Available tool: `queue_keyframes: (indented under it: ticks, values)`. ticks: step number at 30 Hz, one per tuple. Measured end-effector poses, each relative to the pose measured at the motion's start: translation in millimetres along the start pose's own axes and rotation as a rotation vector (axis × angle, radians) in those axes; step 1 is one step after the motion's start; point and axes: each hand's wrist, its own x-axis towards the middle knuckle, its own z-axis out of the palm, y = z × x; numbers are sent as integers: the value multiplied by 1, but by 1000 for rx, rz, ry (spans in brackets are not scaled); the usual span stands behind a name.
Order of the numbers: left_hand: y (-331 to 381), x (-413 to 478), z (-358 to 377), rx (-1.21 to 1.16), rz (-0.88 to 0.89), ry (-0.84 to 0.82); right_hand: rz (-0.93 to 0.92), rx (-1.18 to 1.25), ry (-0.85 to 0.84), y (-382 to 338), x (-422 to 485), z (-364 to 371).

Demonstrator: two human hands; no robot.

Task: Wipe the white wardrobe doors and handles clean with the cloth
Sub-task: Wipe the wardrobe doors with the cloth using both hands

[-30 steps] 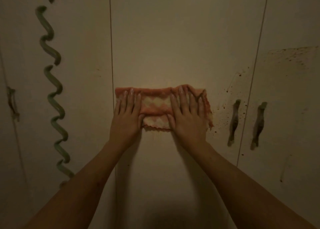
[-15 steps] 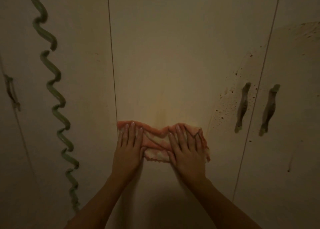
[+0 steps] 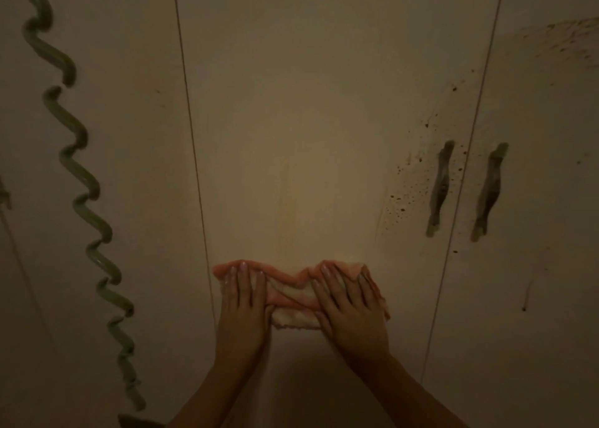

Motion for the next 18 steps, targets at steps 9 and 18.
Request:
queue_keyframes:
  ticks: [9, 18]
  values:
    - [48, 7, 6, 17, 28, 24, 12, -34, -52, 46, -25, -11]
    - [120, 15, 16, -24, 36, -57, 79, -85, -55, 109, -59, -33]
